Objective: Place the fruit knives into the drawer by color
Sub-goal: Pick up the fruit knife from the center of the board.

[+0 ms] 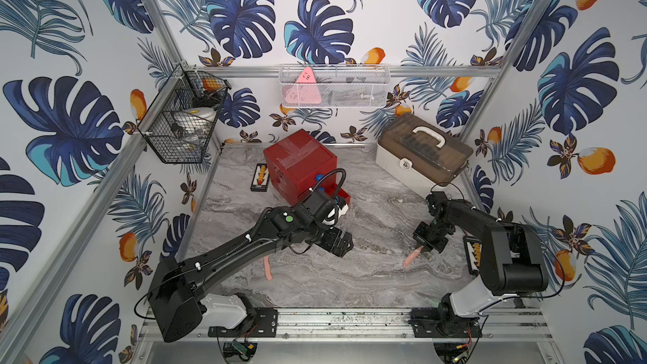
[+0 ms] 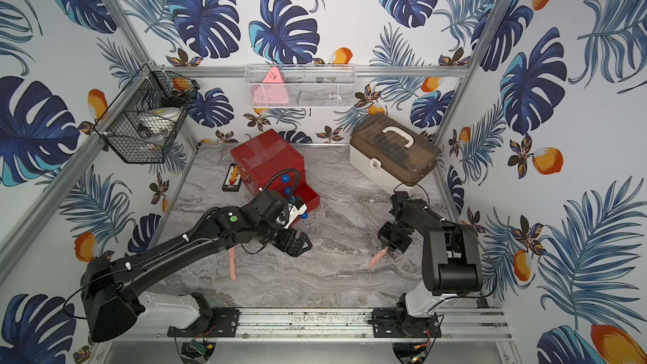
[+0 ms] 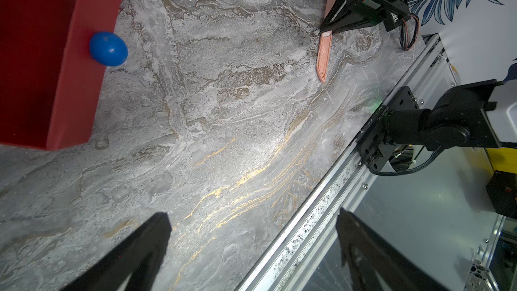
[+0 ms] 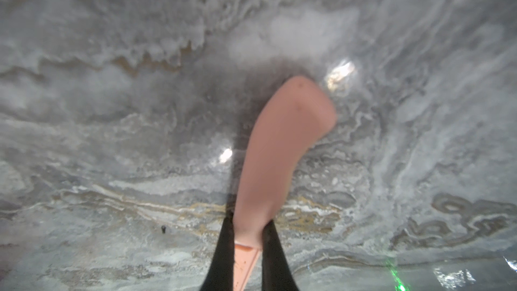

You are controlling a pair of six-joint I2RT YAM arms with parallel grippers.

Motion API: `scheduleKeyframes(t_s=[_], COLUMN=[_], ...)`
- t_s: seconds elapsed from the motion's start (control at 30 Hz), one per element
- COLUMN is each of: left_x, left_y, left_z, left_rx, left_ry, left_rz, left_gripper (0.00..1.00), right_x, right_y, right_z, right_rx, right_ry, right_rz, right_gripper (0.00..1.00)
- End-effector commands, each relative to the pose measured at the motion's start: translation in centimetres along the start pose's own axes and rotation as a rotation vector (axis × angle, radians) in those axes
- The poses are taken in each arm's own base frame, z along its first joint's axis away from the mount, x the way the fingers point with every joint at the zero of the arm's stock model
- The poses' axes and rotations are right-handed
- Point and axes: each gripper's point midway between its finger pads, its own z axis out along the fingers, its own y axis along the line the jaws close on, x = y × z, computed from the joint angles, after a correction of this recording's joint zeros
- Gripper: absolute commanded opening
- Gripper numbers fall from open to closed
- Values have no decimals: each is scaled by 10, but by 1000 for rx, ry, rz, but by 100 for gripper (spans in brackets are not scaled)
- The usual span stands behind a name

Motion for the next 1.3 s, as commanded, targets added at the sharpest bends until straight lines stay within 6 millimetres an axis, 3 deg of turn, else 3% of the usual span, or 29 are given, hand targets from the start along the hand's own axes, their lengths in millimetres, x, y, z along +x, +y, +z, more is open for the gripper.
scheduleKeyframes(t_s=[0.0, 0.37, 0.67, 1.03, 1.27], left_x=[-5, -9, -20, -59, -78], left_y=[-3, -8, -10, -22, -7], left_z=[6, 27, 30, -8, -32], left_rx=[28, 80, 74, 48, 33], left_ry=[-19, -30, -38, -102, -144], left_rz=[-22, -38, -18, 48, 30], left_gripper=[99, 99, 99, 99, 99], right_x=[-11, -6, -4, 13, 29], right_y=[2, 10, 17, 41, 82], right_z=[0, -18, -31, -51, -67], right_rx=[-4, -57, -100, -224, -287], right_ry=[-53, -60, -60, -40, -41], right_rz=[-30, -51, -58, -33, -64], right_gripper=[4, 4, 0, 0, 0])
